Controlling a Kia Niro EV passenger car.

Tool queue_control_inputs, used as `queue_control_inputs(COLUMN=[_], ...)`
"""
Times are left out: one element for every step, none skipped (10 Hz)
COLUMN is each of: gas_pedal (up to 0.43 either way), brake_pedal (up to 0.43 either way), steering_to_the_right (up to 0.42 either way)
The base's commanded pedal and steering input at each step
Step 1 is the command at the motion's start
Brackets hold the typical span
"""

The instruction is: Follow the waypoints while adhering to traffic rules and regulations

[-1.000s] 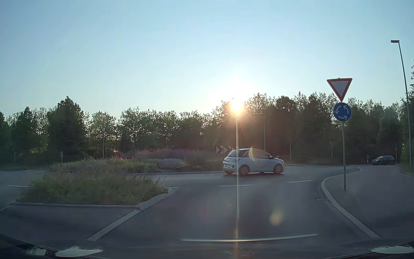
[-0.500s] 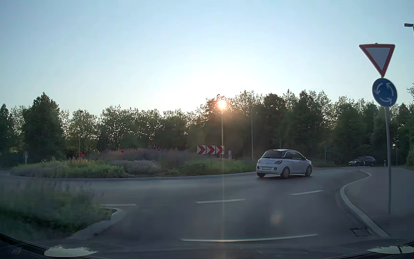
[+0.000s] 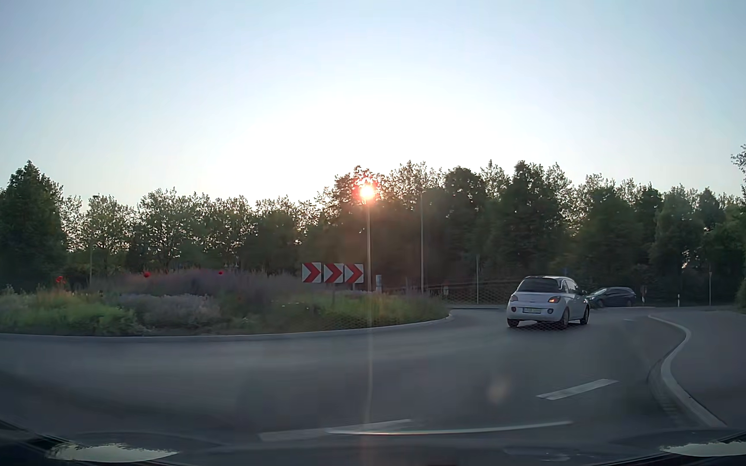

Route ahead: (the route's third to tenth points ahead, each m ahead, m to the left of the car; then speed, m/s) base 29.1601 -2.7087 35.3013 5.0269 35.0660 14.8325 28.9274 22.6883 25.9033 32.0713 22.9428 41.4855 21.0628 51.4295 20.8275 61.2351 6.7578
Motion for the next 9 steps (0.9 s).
queue_control_inputs(gas_pedal=[0.157,0.157,0.157,0.157,0.157,0.157,0.157,0.157,0.157], brake_pedal=[0.018,0.018,0.018,0.006,0.018,0.018,0.018,0.012,0.006], steering_to_the_right=[0.130,0.143,0.160,0.175,0.187,0.196,0.198,0.197,0.196])
